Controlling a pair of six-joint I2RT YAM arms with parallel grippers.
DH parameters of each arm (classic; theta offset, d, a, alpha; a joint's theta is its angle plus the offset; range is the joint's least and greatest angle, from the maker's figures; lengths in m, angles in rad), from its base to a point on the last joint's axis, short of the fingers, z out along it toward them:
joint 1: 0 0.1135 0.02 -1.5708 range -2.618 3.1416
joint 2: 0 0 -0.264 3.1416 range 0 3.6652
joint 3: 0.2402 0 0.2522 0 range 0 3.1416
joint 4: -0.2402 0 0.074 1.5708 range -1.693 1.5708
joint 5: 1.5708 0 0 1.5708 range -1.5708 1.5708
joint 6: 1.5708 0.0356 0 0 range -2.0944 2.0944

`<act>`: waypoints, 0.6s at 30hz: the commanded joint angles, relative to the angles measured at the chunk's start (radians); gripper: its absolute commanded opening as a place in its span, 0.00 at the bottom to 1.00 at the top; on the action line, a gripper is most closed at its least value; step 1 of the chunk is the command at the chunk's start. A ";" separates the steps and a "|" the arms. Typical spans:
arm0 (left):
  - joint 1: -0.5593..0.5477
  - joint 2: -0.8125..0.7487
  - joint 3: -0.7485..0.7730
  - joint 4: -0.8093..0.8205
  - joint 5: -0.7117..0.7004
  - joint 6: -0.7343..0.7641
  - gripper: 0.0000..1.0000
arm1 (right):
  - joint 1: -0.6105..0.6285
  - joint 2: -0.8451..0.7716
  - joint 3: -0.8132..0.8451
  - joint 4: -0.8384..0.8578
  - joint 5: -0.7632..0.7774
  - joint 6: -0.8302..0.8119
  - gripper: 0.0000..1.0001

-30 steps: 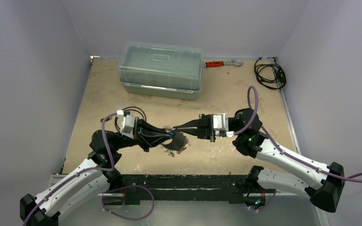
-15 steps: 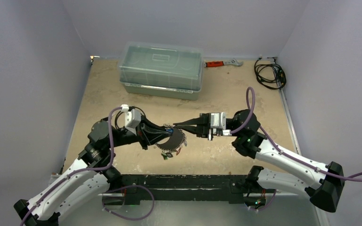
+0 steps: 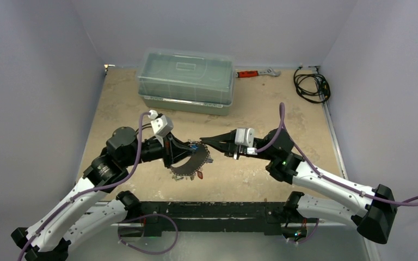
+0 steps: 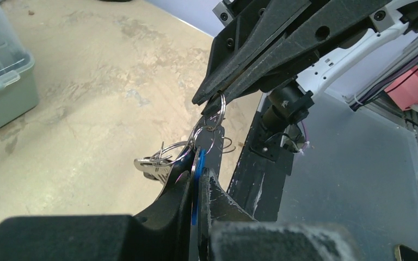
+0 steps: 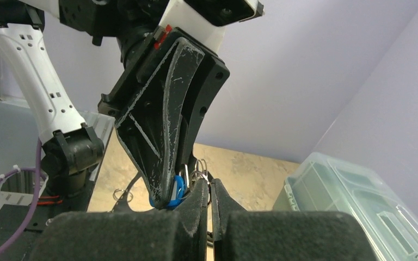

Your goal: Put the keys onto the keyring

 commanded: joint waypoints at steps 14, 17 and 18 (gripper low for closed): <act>-0.003 0.062 0.159 -0.151 -0.121 0.068 0.01 | 0.002 -0.005 -0.019 0.036 0.050 -0.024 0.00; -0.002 0.055 0.138 -0.165 -0.163 0.117 0.10 | 0.002 -0.006 -0.016 0.036 0.044 -0.023 0.00; -0.002 0.052 0.130 -0.164 -0.165 0.140 0.12 | 0.002 -0.008 -0.015 0.034 0.042 -0.022 0.00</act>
